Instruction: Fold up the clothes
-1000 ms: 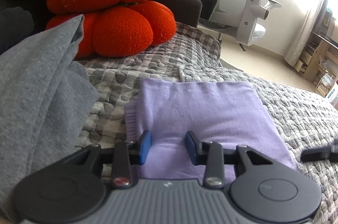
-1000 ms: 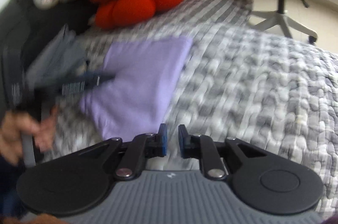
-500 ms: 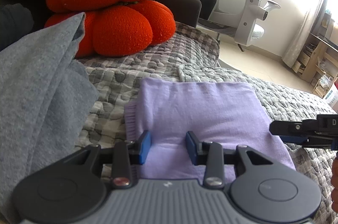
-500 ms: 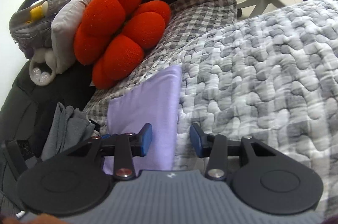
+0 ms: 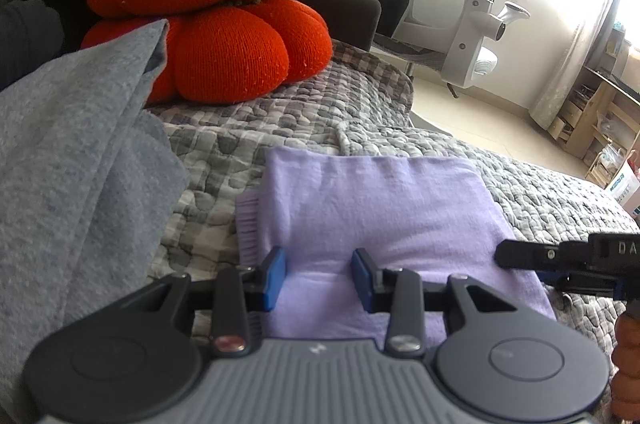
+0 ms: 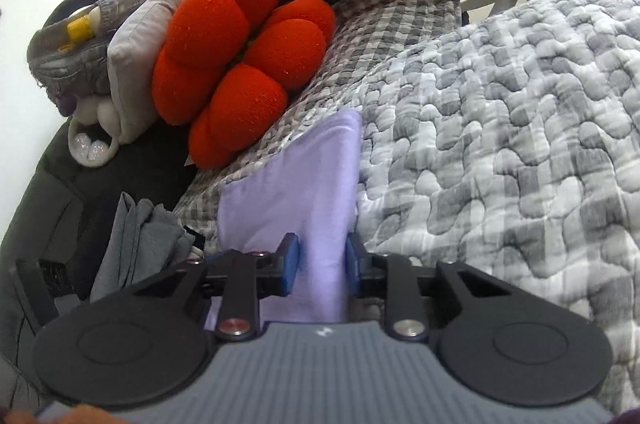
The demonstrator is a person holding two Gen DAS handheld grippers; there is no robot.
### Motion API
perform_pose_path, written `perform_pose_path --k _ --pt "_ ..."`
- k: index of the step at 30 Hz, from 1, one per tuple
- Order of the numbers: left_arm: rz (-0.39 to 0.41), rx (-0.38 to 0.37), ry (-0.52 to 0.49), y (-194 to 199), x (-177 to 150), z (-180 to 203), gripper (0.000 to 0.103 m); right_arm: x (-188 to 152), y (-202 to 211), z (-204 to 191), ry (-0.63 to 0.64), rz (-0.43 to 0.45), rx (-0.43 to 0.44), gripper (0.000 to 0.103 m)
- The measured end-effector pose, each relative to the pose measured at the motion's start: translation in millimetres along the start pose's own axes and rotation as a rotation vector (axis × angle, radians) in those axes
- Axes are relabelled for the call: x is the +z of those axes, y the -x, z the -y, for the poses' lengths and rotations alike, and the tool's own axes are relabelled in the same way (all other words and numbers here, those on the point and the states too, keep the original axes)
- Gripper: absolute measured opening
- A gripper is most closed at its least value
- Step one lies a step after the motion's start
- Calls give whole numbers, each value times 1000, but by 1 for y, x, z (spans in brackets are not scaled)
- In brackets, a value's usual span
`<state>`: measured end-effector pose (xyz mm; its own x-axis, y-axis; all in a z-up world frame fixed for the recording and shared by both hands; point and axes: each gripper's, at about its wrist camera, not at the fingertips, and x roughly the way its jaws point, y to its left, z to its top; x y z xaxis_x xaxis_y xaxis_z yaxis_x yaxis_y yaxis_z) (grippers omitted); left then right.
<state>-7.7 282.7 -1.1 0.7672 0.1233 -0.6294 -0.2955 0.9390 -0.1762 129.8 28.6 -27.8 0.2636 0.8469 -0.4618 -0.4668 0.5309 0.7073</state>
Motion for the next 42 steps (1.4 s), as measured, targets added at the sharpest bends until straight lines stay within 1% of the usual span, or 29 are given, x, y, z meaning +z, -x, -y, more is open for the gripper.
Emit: perform_pose_path --k 2,5,7,9,12,15,17,18,21,23,25,29,33,35,36,39,42 --pt "-1 -2 0 0 0 -1 38 1 -2 4 -26 1 10 19" --pt "-1 -4 0 0 0 -1 38 0 -4 0 -11 2 -4 17" --pt "0 -2 -2 1 0 -1 38 -3 -4 -8 39 12 -35 15" --pt "-10 -1 16 2 3 -1 38 -7 -4 -20 118 32 -78 14" --pt "-29 -36 106 11 9 -8 43 -6 6 -37 173 76 -109 13" --pt "-38 -82 195 23 13 -16 43 1 24 -51 200 108 -112 12" --pt "-45 -113 254 30 15 -21 43 7 37 -60 231 108 -136 12" --pt "-47 -113 259 33 15 -19 44 9 44 -62 244 105 -155 12" --pt "-68 -174 312 40 20 -11 44 17 65 -66 281 103 -218 12" --pt "-75 -209 332 44 25 -2 44 25 82 -60 272 113 -261 12" --pt "-79 -221 314 46 30 13 49 32 101 -47 245 124 -293 12" --pt "-95 -250 274 43 35 45 51 43 138 -16 204 143 -371 12" --pt "-157 -278 252 32 30 79 52 50 171 17 162 145 -448 12" --pt "-186 -266 256 24 26 95 56 51 184 31 156 143 -488 12" --pt "-201 -260 258 20 24 104 59 50 190 37 158 140 -499 12" --pt "-232 -234 231 12 20 134 61 49 195 56 156 113 -487 14" --pt "-236 -242 203 6 21 162 64 50 195 67 161 84 -487 14"
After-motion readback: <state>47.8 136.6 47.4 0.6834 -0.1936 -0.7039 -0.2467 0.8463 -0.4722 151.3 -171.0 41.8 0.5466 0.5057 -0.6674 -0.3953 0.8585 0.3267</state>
